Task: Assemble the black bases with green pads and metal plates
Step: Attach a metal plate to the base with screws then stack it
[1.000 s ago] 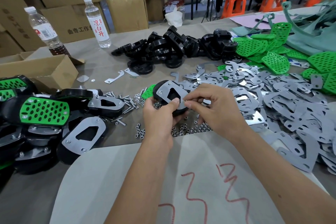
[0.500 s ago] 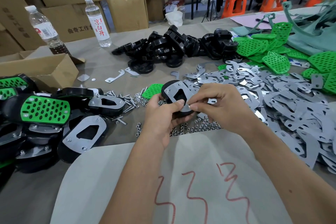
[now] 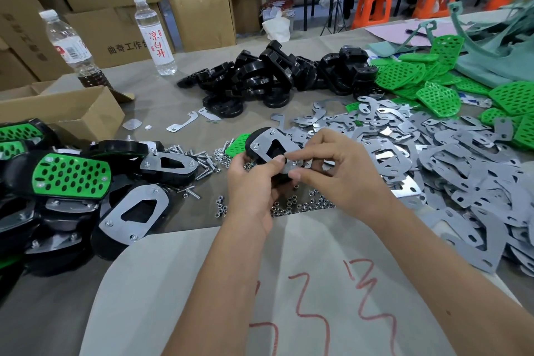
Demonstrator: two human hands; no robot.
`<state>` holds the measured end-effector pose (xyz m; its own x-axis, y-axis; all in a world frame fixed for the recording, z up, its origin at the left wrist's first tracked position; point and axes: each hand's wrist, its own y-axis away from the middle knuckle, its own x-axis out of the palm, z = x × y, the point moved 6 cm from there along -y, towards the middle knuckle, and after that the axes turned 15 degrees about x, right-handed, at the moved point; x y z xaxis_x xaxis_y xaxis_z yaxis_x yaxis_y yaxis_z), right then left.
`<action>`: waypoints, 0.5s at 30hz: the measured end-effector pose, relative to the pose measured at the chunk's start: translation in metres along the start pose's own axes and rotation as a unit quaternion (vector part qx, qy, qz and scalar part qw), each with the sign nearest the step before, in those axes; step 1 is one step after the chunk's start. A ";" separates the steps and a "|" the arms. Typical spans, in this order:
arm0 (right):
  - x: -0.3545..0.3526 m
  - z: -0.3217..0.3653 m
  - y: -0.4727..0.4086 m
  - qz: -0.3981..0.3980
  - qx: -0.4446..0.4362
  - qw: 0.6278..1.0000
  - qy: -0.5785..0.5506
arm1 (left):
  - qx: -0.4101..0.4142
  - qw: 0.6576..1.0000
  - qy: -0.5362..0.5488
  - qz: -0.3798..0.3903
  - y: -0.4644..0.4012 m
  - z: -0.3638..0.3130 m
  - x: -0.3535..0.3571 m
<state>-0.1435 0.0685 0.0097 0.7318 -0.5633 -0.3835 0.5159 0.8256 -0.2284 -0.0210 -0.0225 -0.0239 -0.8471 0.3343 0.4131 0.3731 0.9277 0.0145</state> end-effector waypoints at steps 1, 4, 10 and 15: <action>0.001 0.000 0.001 0.000 -0.001 1.000 0.006 | -0.001 1.000 0.007 -0.009 0.000 0.000 0.000; 0.001 0.001 0.001 -0.011 -0.011 1.000 0.004 | -0.001 1.000 0.004 -0.014 0.000 0.001 -0.001; -0.002 -0.005 -0.003 -0.031 0.013 0.998 -0.059 | 0.013 1.000 -0.020 0.009 0.003 0.000 0.001; -0.002 -0.008 -0.001 -0.044 0.011 0.997 -0.055 | 0.015 1.000 -0.026 0.003 0.003 0.001 0.001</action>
<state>-0.1492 0.0688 0.0039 0.7266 -0.6352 -0.2617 0.5898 0.7721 -0.2366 -0.0210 -0.0190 -0.0240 -0.8638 0.3463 0.3659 0.3667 0.9302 -0.0148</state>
